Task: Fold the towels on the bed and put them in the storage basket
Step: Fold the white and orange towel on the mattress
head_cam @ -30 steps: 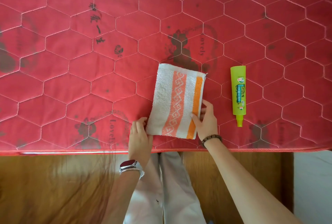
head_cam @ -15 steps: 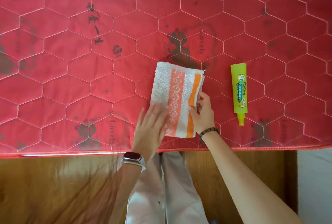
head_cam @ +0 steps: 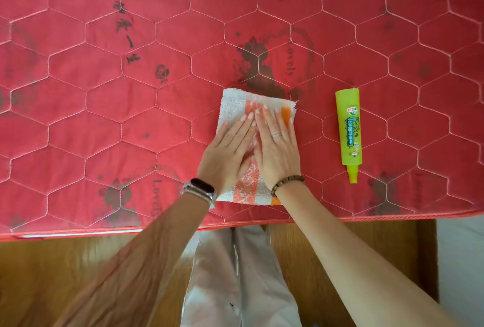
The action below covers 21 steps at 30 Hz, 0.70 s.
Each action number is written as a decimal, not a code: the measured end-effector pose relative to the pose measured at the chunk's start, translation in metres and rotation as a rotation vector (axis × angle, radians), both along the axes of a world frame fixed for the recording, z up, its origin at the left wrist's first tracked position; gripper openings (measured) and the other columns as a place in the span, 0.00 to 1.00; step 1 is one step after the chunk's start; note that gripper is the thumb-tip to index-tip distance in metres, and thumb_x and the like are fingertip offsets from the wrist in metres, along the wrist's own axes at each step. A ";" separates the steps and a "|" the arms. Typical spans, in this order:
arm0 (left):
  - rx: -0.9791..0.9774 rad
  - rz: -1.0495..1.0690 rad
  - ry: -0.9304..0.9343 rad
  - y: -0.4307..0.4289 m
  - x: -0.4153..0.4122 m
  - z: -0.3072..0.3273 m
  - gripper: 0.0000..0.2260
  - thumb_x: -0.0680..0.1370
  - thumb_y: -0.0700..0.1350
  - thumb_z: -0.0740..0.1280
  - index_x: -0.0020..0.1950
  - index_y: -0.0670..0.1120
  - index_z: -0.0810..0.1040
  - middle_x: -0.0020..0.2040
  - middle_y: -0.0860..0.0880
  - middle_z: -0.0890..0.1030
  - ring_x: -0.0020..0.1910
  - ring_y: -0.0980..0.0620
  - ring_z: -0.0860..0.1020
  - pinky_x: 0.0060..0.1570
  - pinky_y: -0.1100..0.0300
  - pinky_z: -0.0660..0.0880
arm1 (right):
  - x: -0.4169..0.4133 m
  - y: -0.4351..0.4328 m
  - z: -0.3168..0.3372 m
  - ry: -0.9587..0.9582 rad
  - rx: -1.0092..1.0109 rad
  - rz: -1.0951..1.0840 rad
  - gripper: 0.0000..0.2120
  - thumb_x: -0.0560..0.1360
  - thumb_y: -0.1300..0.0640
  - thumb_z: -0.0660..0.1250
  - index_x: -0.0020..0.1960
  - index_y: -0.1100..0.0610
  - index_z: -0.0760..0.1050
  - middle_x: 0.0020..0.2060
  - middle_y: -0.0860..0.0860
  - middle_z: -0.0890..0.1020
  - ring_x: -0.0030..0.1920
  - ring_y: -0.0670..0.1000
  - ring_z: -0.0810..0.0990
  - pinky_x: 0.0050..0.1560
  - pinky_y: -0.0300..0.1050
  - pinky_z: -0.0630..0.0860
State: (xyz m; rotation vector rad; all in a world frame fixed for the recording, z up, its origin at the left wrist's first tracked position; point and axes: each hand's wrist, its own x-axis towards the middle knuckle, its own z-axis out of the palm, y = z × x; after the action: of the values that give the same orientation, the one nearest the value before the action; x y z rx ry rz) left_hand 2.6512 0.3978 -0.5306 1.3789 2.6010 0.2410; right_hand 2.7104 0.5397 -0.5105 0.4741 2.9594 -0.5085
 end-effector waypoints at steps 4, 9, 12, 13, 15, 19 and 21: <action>-0.018 -0.002 -0.024 0.005 -0.022 -0.019 0.31 0.84 0.56 0.56 0.80 0.39 0.55 0.81 0.42 0.54 0.81 0.46 0.52 0.79 0.47 0.51 | -0.004 0.010 -0.026 -0.155 0.094 0.032 0.30 0.82 0.43 0.47 0.80 0.54 0.46 0.80 0.51 0.47 0.79 0.51 0.43 0.78 0.56 0.45; -0.043 0.311 -0.074 -0.004 -0.026 -0.021 0.35 0.83 0.63 0.49 0.81 0.39 0.50 0.81 0.40 0.51 0.81 0.44 0.51 0.79 0.47 0.50 | -0.004 0.026 -0.030 -0.193 0.132 -0.033 0.33 0.82 0.38 0.42 0.79 0.57 0.42 0.79 0.53 0.45 0.79 0.52 0.42 0.78 0.54 0.44; -0.031 0.402 -0.074 -0.015 -0.016 -0.017 0.35 0.84 0.61 0.49 0.80 0.37 0.52 0.81 0.40 0.53 0.81 0.43 0.52 0.79 0.46 0.52 | 0.006 0.030 -0.022 -0.194 0.114 -0.016 0.33 0.82 0.40 0.43 0.79 0.58 0.40 0.79 0.53 0.44 0.79 0.52 0.41 0.78 0.55 0.45; -0.015 0.376 -0.067 -0.016 -0.010 -0.013 0.34 0.84 0.61 0.50 0.80 0.37 0.52 0.81 0.40 0.52 0.81 0.43 0.51 0.79 0.47 0.51 | 0.010 0.028 -0.019 -0.186 0.114 -0.002 0.33 0.82 0.40 0.43 0.79 0.58 0.40 0.79 0.53 0.44 0.79 0.53 0.42 0.78 0.55 0.45; 0.035 0.250 -0.070 -0.016 0.005 -0.005 0.32 0.84 0.59 0.50 0.81 0.38 0.52 0.81 0.40 0.53 0.81 0.44 0.50 0.79 0.47 0.49 | 0.020 0.018 -0.013 -0.163 0.111 0.046 0.32 0.83 0.41 0.43 0.79 0.58 0.41 0.79 0.53 0.44 0.79 0.54 0.43 0.78 0.56 0.45; 0.010 0.041 -0.086 -0.022 0.041 -0.010 0.29 0.85 0.55 0.52 0.80 0.39 0.54 0.82 0.42 0.53 0.81 0.47 0.49 0.78 0.44 0.54 | 0.049 -0.010 -0.019 -0.179 0.098 0.176 0.30 0.83 0.44 0.46 0.80 0.56 0.43 0.79 0.52 0.44 0.79 0.52 0.43 0.78 0.56 0.47; -0.014 0.022 -0.068 -0.032 0.049 -0.015 0.28 0.85 0.54 0.53 0.80 0.39 0.55 0.82 0.43 0.53 0.81 0.47 0.51 0.77 0.44 0.56 | 0.060 -0.008 -0.022 -0.222 0.099 0.171 0.30 0.83 0.44 0.47 0.80 0.55 0.43 0.79 0.51 0.43 0.79 0.51 0.41 0.78 0.56 0.48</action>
State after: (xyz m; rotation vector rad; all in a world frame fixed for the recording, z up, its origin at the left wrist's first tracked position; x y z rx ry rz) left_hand 2.7007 0.3661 -0.5452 1.3145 2.5593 0.2679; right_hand 2.7703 0.5314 -0.5326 0.2627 2.7856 -0.2731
